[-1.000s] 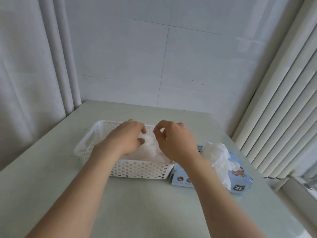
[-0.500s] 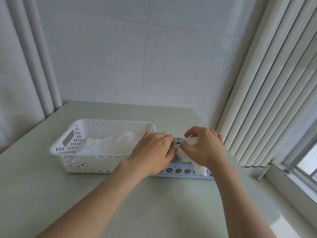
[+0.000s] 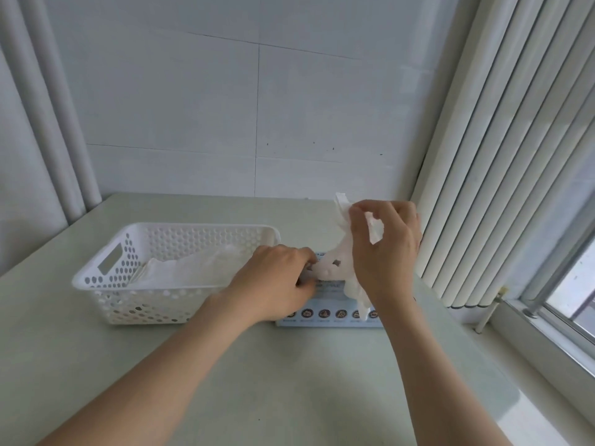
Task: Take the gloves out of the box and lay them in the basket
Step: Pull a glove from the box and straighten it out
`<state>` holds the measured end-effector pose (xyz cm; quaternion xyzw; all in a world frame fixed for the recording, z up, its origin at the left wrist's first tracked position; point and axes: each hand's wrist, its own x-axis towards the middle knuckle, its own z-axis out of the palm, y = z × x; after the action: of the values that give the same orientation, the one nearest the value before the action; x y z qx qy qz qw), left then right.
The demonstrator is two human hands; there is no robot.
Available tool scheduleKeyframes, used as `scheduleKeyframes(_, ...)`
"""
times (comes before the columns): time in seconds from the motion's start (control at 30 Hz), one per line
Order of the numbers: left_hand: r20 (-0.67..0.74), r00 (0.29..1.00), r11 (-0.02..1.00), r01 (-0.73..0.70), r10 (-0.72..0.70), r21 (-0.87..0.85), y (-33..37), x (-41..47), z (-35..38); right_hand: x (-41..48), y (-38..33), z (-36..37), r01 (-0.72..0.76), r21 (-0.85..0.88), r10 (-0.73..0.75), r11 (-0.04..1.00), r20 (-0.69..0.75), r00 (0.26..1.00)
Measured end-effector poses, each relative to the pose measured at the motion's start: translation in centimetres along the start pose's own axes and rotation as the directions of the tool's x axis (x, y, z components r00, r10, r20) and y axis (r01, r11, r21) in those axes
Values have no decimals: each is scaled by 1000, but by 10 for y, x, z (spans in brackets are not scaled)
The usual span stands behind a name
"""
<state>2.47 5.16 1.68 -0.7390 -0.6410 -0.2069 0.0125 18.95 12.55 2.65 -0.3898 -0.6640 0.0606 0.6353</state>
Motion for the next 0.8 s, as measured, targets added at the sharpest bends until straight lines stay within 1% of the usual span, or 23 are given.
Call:
scheduleKeyframes(0.07, -43, 998, 995, 36, -40, -93, 2, 0, -5, -1, -5, -1, 26, 64, -24, 998, -35, 999)
scheduleKeyframes(0.13, -103, 990, 952, 59, -94, -301, 2, 3, -11, 0, -9, -1, 46, 97, -44, 994, -20, 999)
scheduleKeyframes(0.2, -152, 978, 847, 44, -146, -530, 3, 5, -16, -2, -13, 0, 72, 108, -75, 992, 25, 997)
scheduleKeyframes(0.23, -164, 974, 787, 24, -158, -616, 3, 6, -18, -4, -14, 2, 85, 100, -91, 991, 55, 994)
scheduleKeyframes(0.27, -181, 970, 725, -9, -160, -689, 5, 7, -19, -6, -14, 3, 100, 85, -108, 991, 84, 991)
scheduleKeyframes(0.33, -213, 965, 637, -68, -155, -768, 5, 8, -22, -9, -16, 6, 134, 58, -140, 989, 136, 981)
scheduleKeyframes(0.4, -246, 960, 636, -109, -130, -764, 4, 7, -24, -11, -18, 8, 137, 68, -148, 988, 200, 968)
scheduleKeyframes(0.47, -285, 952, 708, -123, -114, -695, 0, 8, -24, -12, -21, 9, 119, 100, -140, 988, 246, 959)
scheduleKeyframes(0.5, -294, 949, 743, -113, -117, -660, -1, 8, -25, -12, -24, 8, 109, 117, -137, 987, 265, 955)
scheduleKeyframes(0.53, -297, 946, 756, -96, -133, -647, -2, 9, -25, -13, -27, 7, 89, 138, -126, 986, 288, 949)
scheduleKeyframes(0.63, -301, 931, 762, -42, -204, -647, -5, 10, -27, -17, -33, 2, 44, 208, -116, 977, 347, 931)
scheduleKeyframes(0.7, -320, 926, 786, -42, -201, -616, -8, 9, -30, -19, -35, 1, 43, 186, -110, 982, 373, 921)
scheduleKeyframes(0.8, -322, 925, 831, -14, -200, -556, -12, 8, -37, -19, -35, 3, -12, 137, -39, 991, 363, 931)
